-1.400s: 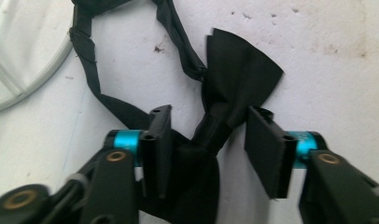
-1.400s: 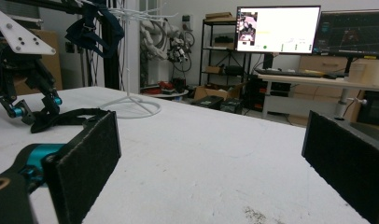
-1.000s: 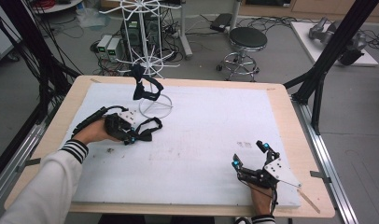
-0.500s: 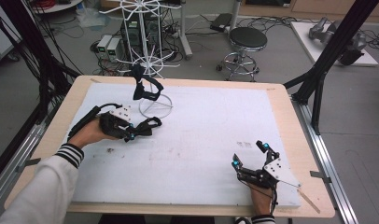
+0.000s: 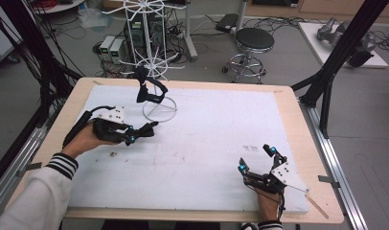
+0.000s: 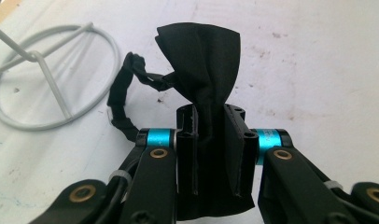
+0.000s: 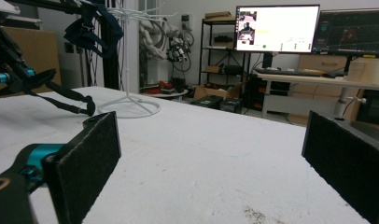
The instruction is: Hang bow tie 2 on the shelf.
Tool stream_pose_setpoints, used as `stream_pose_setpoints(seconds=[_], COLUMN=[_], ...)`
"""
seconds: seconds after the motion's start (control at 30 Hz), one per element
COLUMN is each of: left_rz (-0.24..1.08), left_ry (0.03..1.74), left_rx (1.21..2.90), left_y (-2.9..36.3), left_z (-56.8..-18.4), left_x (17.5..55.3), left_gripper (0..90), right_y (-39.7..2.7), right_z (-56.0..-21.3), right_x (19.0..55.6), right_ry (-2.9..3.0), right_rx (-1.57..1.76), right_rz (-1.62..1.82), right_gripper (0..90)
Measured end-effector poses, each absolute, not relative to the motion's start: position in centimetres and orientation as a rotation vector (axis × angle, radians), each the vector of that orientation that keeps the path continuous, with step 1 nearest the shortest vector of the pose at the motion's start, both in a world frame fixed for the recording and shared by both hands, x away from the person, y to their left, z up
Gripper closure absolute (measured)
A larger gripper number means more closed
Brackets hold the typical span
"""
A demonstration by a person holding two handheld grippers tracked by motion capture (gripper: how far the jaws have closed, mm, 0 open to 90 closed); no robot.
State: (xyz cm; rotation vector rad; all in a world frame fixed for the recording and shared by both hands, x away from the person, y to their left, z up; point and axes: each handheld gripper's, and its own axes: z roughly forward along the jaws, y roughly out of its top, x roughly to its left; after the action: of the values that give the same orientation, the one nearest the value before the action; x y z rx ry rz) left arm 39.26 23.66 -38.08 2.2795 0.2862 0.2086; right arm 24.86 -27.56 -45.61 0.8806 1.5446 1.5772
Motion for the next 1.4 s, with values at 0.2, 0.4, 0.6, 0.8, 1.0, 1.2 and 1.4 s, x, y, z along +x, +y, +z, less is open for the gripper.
stream_pose_setpoints(seconds=[0.2, 0.4, 0.6, 0.8, 1.0, 1.2, 1.4], left_rz=[0.220, 0.243, 0.268, 0.284, 0.302, 0.321, 0.377], left_ry=[0.317, 0.327, 0.346, 0.379, 0.425, 0.454, 0.484], left_rx=[2.223, 2.179, 2.129, 2.055, 1.988, 1.911, 1.857], left_y=[24.8, 25.8, 26.7, 27.4, 28.3, 28.9, 29.2], left_z=[-37.6, -36.9, -36.3, -35.8, -35.3, -34.9, -34.5], left_x=[39.0, 38.6, 38.3, 38.3, 38.3, 38.4, 38.3], left_gripper=[75.9, 76.0, 76.0, 76.0, 76.0, 76.0, 76.0], right_y=[-27.6, -27.6, -27.6, -27.5, -27.5, -27.5, -27.5], right_z=[-45.6, -45.6, -45.6, -45.6, -45.6, -45.6, -45.6], right_x=[24.9, 24.9, 24.9, 24.9, 24.9, 24.9, 24.9], right_ry=[1.542, 1.542, 1.549, 1.550, 1.550, 1.552, 1.553], right_rx=[0.870, 0.875, 0.879, 0.877, 0.876, 0.867, 0.866], right_rz=[1.573, 1.573, 1.574, 1.573, 1.571, 1.566, 1.567], right_gripper=[3.8, 3.8, 3.7, 3.8, 3.8, 3.7, 3.7])
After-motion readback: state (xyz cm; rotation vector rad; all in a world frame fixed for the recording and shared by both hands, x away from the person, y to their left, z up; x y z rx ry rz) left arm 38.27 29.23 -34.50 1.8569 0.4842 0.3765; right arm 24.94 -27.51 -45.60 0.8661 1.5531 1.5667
